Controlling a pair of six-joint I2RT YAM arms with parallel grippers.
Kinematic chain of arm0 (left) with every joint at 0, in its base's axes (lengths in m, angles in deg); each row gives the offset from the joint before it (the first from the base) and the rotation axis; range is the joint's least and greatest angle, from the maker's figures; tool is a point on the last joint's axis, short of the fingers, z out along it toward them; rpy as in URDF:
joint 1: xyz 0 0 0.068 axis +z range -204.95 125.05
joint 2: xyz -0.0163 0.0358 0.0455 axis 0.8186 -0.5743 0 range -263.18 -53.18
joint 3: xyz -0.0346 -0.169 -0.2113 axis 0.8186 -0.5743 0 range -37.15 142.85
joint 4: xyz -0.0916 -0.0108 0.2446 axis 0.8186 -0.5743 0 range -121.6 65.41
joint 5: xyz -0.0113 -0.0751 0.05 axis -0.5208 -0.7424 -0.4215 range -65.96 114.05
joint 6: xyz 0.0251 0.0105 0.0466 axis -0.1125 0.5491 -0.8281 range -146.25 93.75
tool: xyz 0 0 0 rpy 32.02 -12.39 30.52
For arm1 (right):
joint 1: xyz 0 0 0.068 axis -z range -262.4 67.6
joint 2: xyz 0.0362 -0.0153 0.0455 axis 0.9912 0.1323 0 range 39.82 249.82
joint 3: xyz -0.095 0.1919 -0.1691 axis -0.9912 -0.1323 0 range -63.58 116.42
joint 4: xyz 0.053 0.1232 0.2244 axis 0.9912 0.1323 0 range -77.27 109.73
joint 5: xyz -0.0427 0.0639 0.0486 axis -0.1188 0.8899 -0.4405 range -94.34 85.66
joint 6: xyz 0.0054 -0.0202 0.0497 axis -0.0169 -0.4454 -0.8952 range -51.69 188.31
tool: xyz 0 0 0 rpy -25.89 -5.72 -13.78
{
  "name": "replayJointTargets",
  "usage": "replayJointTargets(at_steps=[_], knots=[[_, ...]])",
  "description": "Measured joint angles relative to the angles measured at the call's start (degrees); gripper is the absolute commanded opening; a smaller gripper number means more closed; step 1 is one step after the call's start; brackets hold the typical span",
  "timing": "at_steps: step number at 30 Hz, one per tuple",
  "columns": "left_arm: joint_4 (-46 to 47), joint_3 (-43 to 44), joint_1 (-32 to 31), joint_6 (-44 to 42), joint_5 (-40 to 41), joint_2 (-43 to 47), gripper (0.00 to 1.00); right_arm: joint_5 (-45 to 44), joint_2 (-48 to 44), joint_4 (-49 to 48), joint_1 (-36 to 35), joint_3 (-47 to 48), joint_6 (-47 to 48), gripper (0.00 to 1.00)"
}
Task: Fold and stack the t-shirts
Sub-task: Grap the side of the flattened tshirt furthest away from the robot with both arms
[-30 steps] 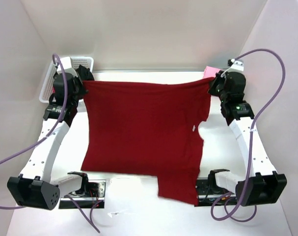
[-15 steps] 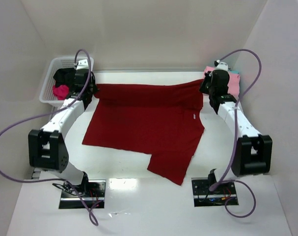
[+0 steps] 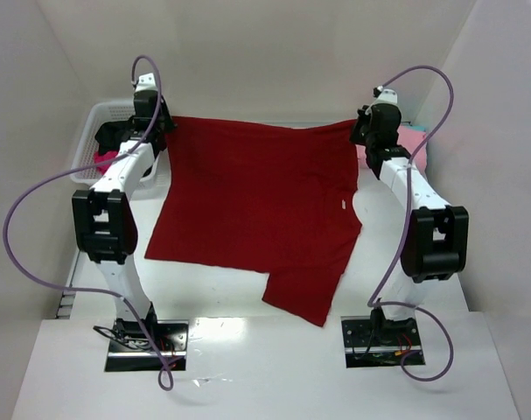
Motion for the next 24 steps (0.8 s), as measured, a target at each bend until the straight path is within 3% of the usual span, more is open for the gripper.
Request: replayJointTargets(at_steps=[3,13,24], knots=[[-0.3,4.3,1.6,0.7,-2.2,-3.7,0.00,0.5,2.4,-0.2,0.0,1.9,0.4,0.00],[-1.6,4.6,3.2,1.0,-5.8,-6.8,0.00,1.9,12.3,0.3,0.0,11.3,0.6,0.00],[-1.5,4.5,3.3,-0.4,-10.7,-6.8,0.00,4.1,11.4,0.1,0.0,9.8,1.0,0.00]])
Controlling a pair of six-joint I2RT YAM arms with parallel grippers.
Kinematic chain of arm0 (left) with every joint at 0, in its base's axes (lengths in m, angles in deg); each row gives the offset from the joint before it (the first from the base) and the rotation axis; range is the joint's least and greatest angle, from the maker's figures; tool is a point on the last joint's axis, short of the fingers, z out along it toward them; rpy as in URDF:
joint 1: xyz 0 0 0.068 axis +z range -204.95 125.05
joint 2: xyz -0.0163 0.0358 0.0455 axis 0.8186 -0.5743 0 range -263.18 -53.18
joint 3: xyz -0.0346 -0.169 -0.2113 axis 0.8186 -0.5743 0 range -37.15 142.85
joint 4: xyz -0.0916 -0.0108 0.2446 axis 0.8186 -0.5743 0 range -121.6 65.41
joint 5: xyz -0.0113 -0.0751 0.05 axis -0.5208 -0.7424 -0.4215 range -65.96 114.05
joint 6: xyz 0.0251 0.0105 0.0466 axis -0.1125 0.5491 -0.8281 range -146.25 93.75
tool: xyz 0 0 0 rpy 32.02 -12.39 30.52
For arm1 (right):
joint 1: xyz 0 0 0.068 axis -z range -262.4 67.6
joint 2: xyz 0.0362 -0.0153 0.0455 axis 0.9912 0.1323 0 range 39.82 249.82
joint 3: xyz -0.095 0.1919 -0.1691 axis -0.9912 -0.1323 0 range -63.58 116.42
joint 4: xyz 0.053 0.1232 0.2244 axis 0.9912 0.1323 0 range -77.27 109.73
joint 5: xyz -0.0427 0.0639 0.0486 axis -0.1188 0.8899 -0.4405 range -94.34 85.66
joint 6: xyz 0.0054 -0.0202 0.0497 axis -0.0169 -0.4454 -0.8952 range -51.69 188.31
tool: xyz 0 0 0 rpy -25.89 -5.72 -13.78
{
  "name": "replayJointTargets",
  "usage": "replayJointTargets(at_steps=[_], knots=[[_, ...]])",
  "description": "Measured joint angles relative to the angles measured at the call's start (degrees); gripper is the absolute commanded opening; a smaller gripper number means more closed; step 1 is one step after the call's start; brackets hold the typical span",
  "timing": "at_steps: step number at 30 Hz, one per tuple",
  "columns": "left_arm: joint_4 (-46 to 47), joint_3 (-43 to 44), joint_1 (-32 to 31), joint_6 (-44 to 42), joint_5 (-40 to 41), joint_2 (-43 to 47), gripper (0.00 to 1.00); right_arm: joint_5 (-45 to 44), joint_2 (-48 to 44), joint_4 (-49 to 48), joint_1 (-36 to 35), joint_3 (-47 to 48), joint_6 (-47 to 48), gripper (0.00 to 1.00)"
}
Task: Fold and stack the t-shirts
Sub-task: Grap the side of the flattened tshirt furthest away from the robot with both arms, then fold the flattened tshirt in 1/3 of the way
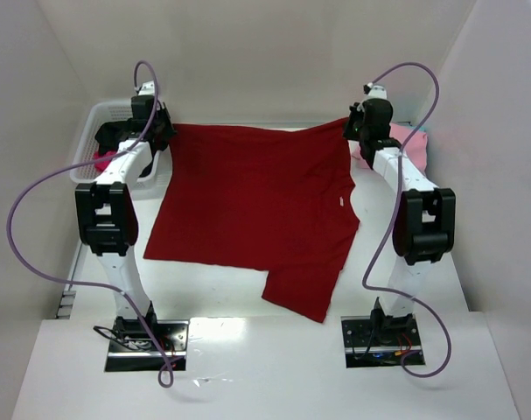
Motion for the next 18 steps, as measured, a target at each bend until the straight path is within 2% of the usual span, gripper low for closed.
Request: replayJointTargets(at_steps=[10,18], knots=[[-2.7,-14.3,0.1,-0.4,-2.3,9.9,0.00,4.0,-13.6,0.3,0.0,-16.0,-0.7,0.00],[-4.1,-17.1,0.1,-3.1,-1.5,12.3,0.00,5.5,-21.9,1.7,0.0,-25.4,-1.1,0.00]])
